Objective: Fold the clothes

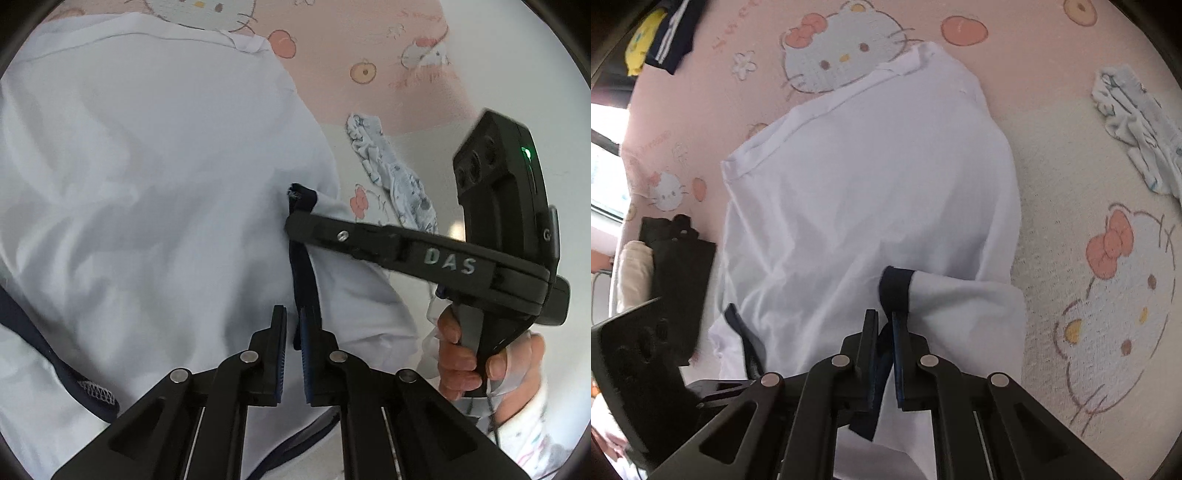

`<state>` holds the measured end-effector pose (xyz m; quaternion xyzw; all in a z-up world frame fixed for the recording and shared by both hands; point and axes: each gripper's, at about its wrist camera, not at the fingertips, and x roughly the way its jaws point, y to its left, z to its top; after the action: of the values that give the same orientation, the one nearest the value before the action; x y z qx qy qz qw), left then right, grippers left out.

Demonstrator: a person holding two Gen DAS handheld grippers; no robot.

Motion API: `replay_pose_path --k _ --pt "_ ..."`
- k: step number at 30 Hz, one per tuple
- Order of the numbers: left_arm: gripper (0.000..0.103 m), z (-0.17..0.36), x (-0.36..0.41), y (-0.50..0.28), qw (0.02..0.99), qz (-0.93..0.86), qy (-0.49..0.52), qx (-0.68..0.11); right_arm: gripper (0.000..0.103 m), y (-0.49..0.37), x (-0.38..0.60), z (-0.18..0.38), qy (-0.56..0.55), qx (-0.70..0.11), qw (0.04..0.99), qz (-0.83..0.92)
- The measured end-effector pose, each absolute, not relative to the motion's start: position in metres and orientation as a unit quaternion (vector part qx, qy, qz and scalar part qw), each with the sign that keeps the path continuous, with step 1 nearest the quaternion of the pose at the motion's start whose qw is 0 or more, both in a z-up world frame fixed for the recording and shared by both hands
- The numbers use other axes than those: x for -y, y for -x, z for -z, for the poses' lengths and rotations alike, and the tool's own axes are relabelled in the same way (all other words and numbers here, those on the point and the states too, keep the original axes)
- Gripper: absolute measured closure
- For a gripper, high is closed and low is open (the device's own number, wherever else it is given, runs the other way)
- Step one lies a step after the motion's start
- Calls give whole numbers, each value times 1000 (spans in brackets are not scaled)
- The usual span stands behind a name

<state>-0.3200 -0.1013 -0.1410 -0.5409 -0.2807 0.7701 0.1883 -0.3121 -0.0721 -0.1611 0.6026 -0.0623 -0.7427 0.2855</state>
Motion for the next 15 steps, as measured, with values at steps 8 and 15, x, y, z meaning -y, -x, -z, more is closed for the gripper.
replay_pose_path --k 8,15 --pt "31 134 98 321 166 -762 541 316 49 314 35 135 -552 110 268 782" --pt "26 131 73 307 166 -752 544 333 44 308 -19 133 -555 153 215 789"
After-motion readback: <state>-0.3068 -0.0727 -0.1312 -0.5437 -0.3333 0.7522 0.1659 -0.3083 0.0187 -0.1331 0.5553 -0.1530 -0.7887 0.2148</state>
